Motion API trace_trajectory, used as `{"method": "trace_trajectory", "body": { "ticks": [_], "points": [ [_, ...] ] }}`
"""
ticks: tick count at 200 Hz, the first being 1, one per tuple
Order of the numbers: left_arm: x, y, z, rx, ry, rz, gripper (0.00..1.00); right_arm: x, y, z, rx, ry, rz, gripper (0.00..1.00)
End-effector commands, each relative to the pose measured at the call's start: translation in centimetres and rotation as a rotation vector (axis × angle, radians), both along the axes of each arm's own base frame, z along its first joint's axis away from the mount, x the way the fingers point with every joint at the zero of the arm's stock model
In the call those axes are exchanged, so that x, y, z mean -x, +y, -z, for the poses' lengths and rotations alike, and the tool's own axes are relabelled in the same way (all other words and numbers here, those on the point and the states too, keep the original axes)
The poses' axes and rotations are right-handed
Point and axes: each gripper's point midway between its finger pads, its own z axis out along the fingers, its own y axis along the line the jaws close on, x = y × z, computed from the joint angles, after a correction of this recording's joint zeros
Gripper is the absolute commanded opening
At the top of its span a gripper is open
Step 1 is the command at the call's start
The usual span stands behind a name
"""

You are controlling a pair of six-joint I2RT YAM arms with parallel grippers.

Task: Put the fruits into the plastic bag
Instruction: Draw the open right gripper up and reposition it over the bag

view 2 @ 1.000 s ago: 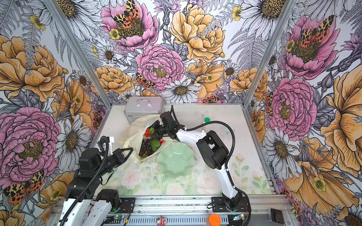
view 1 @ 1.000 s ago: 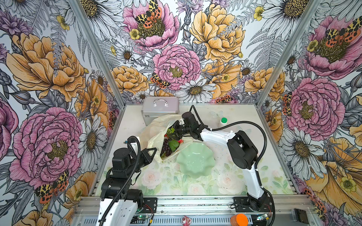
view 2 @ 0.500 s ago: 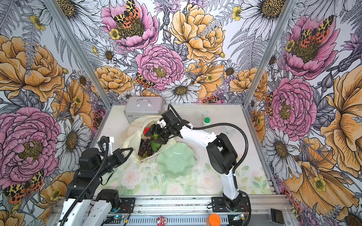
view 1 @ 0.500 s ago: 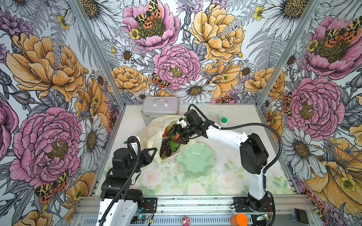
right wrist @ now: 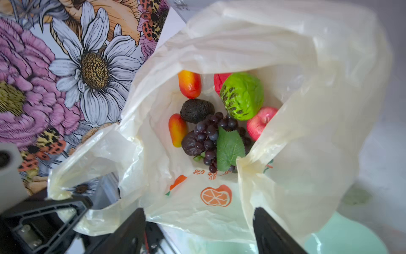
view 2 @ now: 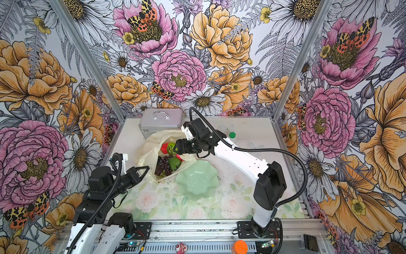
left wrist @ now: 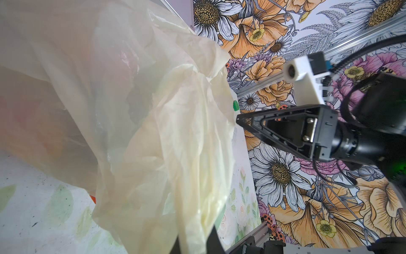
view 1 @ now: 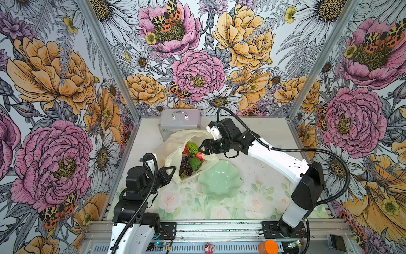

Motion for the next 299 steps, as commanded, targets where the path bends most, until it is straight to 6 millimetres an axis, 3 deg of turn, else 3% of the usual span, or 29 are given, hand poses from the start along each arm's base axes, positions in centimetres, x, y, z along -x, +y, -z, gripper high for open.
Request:
{"method": "trace_trajectory", "body": {
  "ticks": [1, 53, 80, 156, 299],
  "points": [
    [-0.2, 0.3, 0.0, -0.010, -0.010, -0.015, 0.00, 1.0, -0.6, -1.6, 0.171, -0.318, -0.146, 0.79],
    [-0.2, 0.4, 0.0, -0.011, -0.012, -0.020, 0.00, 1.3, -0.4, -1.6, 0.408, -0.564, -0.268, 0.76],
    [-0.1, 0.3, -0.1, -0.010, -0.014, -0.016, 0.00, 1.4, 0.2, 0.1, 0.584, -0.623, -0.361, 0.71],
    [-0.1, 0.4, -0.1, -0.010, -0.017, -0.019, 0.00, 1.2, 0.5, 5.4, 0.841, -0.587, -0.502, 0.67],
    [-0.1, 0.4, 0.0, -0.011, -0.013, -0.019, 0.00, -2.0, 0.5, 10.0, 1.081, -0.608, -0.552, 0.60]
  ]
}}
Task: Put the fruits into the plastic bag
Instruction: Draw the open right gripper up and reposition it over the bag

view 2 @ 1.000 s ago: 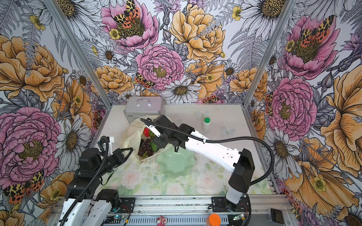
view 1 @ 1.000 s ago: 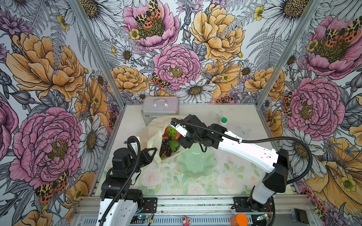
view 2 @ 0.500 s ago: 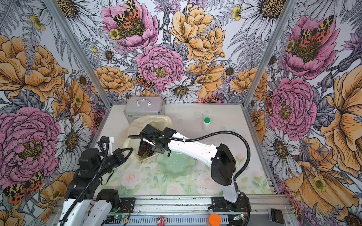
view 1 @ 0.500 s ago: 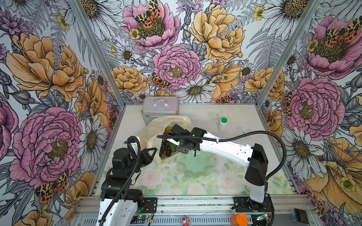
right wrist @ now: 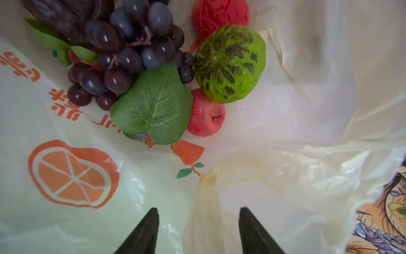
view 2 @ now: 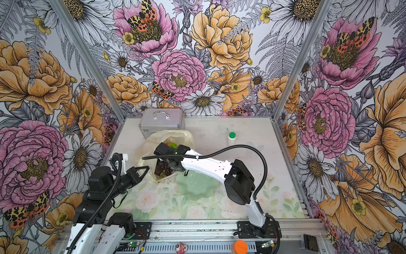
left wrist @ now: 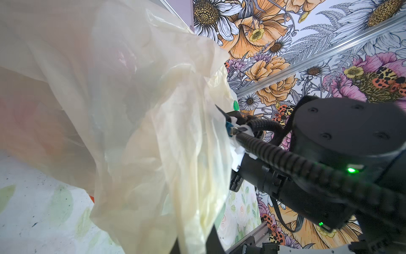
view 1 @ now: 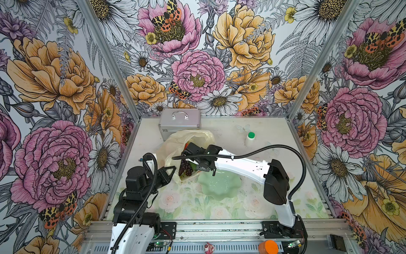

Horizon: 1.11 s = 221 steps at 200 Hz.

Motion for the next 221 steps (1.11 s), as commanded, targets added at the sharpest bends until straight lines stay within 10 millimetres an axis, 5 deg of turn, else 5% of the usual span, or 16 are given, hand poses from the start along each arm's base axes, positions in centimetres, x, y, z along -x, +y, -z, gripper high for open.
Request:
{"method": "trace_trajectory", "body": {
  "ticks": [1, 65, 221],
  "points": [
    [-0.2, 0.4, 0.0, -0.011, -0.010, -0.017, 0.00, -0.8, 0.0, -0.3, 0.028, -0.031, 0.000, 0.60],
    [-0.2, 0.4, 0.1, -0.011, -0.007, -0.017, 0.00, -1.5, -1.3, 0.9, 0.081, -0.047, 0.045, 0.55],
    [-0.2, 0.4, 0.1, -0.011, -0.008, -0.020, 0.00, -1.7, -2.1, 1.1, 0.063, -0.040, 0.095, 0.00]
  ]
}}
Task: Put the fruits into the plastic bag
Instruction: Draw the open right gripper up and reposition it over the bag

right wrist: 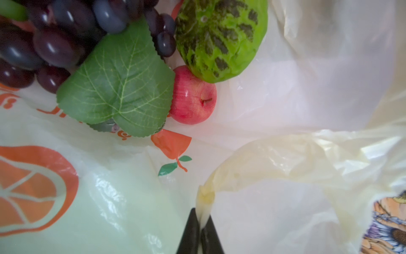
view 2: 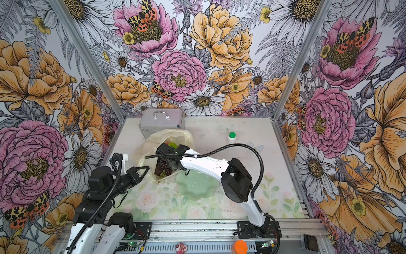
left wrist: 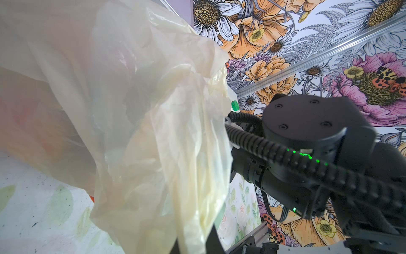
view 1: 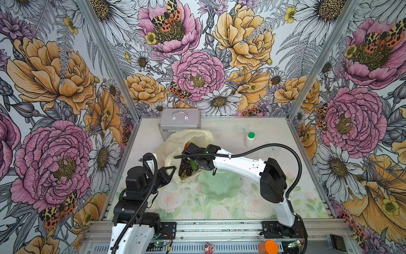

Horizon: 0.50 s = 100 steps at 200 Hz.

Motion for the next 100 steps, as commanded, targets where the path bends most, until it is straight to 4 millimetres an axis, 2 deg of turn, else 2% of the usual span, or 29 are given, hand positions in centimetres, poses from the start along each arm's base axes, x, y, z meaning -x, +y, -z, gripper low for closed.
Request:
{"method": "trace_trajectory", "body": {
  "ticks": [1, 60, 78, 100],
  "points": [
    [-0.2, 0.4, 0.1, -0.010, -0.008, -0.019, 0.00, -0.3, -0.5, 0.1, -0.001, -0.007, 0.027, 0.00],
    [-0.2, 0.4, 0.0, -0.011, -0.010, -0.020, 0.00, -0.5, -0.5, -0.2, -0.038, -0.007, 0.063, 0.00],
    [-0.1, 0.4, 0.0, -0.011, -0.011, -0.018, 0.00, -0.7, -0.1, -1.4, -0.130, 0.008, 0.106, 0.00],
    [-0.1, 0.4, 0.0, -0.011, -0.010, -0.019, 0.00, -1.1, 0.6, -3.9, -0.307, 0.053, 0.177, 0.00]
  ]
}}
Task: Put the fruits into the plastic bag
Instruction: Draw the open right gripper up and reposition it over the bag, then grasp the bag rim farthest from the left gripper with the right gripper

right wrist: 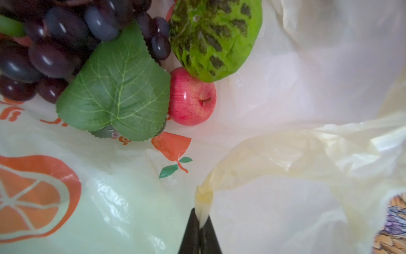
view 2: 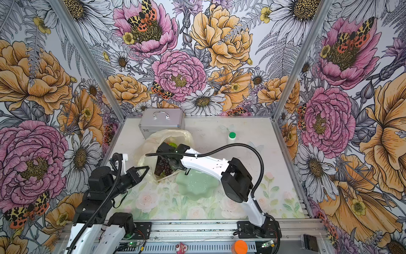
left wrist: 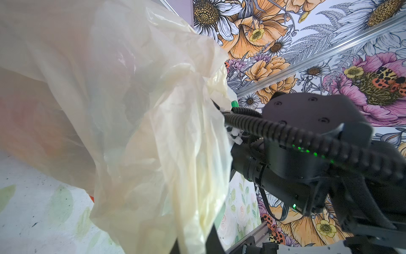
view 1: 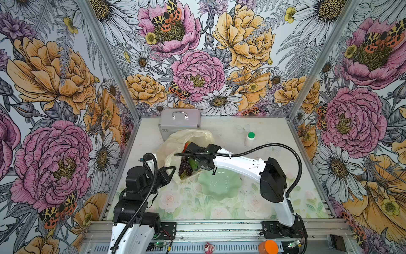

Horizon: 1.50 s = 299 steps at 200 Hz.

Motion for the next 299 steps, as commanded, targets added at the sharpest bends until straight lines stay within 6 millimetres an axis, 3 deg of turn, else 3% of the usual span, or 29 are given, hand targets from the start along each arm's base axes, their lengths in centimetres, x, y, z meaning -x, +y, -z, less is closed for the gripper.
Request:
{"method": "trace_trajectory", "body": {
  "ticks": [1, 40, 134, 141, 201, 246, 299],
  "points": [
    [-0.1, 0.4, 0.0, -0.011, -0.010, -0.019, 0.00, -0.8, 0.7, -4.3, -0.233, 0.018, 0.104, 0.00],
    [-0.1, 0.3, 0.0, -0.010, -0.012, -0.018, 0.00, -0.6, 1.9, -7.7, -0.489, 0.142, 0.159, 0.00],
    [0.0, 0.4, -0.1, -0.013, -0.018, -0.025, 0.00, 0.5, 5.1, -12.7, -0.947, 0.462, 0.240, 0.00],
    [0.0, 0.4, -0.1, -0.013, -0.017, -0.025, 0.00, -0.7, 4.3, -13.1, -0.986, 0.464, 0.273, 0.00],
    [-0.2, 1.0, -0.4, -0.031, 0.019, -0.051, 0.00, -1.2, 5.4, -17.0, -1.270, 0.556, 0.280, 0.00],
    [-0.7, 1.9, -4.0, -0.072, -0.007, -0.096, 0.00, -3.1, 4.8, -22.2, -1.522, 0.496, 0.256, 0.00],
    [-1.3, 3.4, -9.1, -0.174, -0.016, -0.159, 0.00, -4.1, 5.1, -28.7, -1.687, 0.429, 0.182, 0.00]
  ]
}}
